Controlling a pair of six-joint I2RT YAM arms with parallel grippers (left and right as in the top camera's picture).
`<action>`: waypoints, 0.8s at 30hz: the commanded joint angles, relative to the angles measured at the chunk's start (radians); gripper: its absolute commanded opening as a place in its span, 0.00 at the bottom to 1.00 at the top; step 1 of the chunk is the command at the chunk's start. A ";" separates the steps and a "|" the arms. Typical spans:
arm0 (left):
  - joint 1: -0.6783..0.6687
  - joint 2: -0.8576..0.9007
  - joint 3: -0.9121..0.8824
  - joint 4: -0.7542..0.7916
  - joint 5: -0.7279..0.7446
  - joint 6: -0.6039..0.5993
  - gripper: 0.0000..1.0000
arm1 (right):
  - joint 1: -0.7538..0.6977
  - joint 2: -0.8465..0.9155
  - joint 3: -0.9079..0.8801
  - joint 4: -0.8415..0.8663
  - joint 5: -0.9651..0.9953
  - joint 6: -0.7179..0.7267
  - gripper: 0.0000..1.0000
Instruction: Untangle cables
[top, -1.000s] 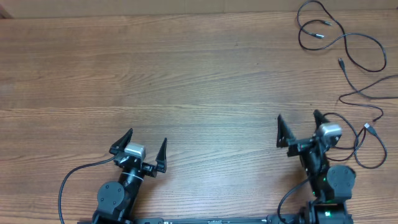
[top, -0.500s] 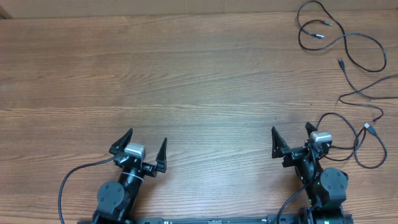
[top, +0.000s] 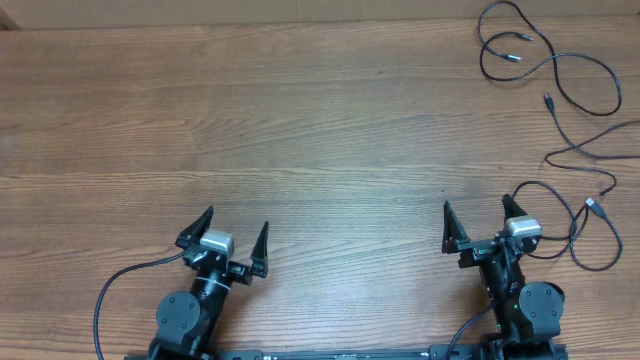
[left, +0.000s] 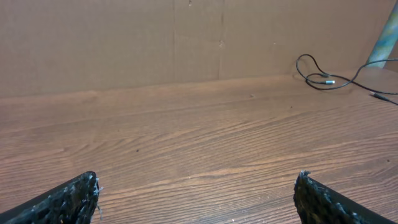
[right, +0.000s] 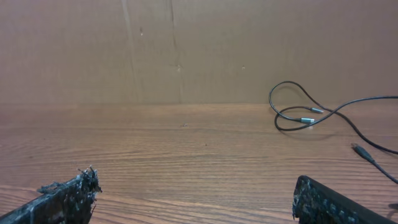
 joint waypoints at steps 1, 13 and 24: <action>0.005 -0.010 -0.003 -0.002 -0.006 0.023 1.00 | 0.005 -0.011 -0.010 0.002 0.004 0.035 1.00; 0.005 -0.010 -0.003 -0.002 -0.006 0.023 1.00 | 0.005 -0.011 -0.010 0.003 0.002 -0.034 1.00; 0.005 -0.010 -0.003 -0.002 -0.006 0.023 1.00 | 0.005 -0.011 -0.010 0.005 -0.008 -0.144 1.00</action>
